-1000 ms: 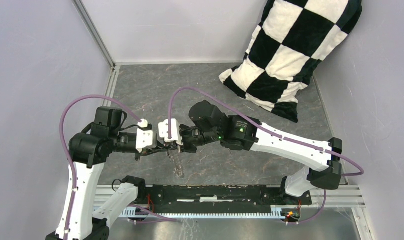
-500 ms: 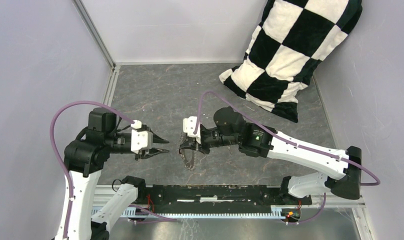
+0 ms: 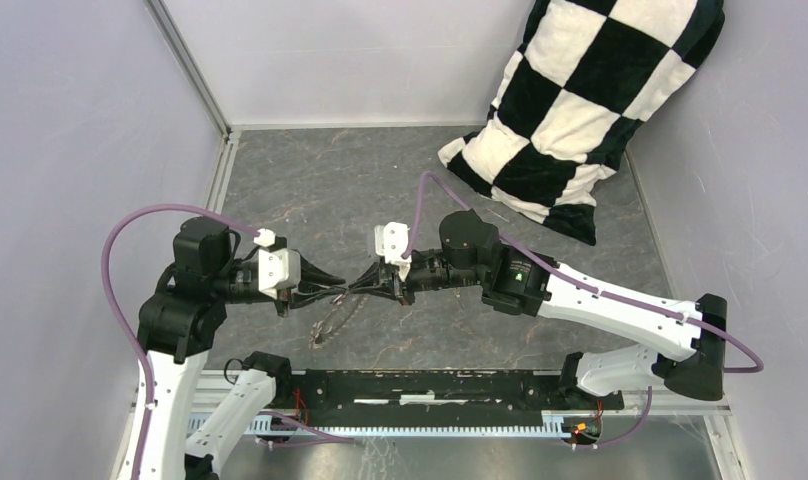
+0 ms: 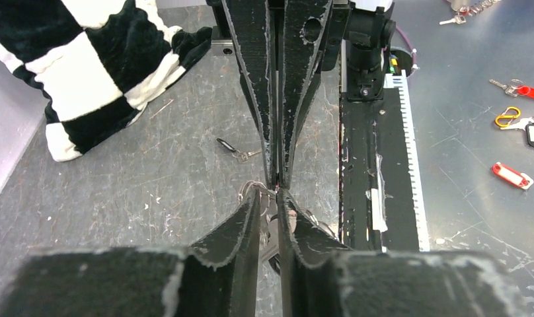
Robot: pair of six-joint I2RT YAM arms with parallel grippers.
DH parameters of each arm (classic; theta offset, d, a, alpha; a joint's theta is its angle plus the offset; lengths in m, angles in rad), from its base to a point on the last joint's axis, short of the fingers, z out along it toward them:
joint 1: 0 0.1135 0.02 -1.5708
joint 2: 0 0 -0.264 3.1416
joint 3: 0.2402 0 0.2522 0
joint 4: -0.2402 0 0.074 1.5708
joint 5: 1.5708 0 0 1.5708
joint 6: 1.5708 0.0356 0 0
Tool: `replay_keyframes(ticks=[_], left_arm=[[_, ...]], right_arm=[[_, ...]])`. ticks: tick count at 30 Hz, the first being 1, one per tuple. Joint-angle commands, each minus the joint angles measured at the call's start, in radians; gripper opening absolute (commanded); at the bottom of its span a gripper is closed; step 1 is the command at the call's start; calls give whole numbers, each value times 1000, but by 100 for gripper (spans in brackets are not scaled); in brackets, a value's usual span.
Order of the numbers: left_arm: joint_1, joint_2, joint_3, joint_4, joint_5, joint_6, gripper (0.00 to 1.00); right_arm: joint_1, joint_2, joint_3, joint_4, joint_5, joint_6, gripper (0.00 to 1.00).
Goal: Put the keys on the keyring
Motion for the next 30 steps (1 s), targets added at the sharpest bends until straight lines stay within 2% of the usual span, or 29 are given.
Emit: replay_keyframes(ticks=[1, 3, 11, 19, 30], left_arm=[[-2, 2, 38, -57, -8, 80, 20], [-2, 10, 49, -101, -9, 129, 18], [-2, 25, 60, -158, 5, 167, 17], [-2, 26, 60, -174, -7, 183, 2], [-2, 20, 67, -207, -1, 212, 2]], right_arm=[[-3, -21, 12, 104, -21, 16, 0], [-2, -22, 14, 106, -24, 18, 0], [-4, -26, 14, 117, -33, 26, 0], [-7, -34, 5, 144, -41, 39, 0], [-22, -74, -75, 278, -63, 105, 0]])
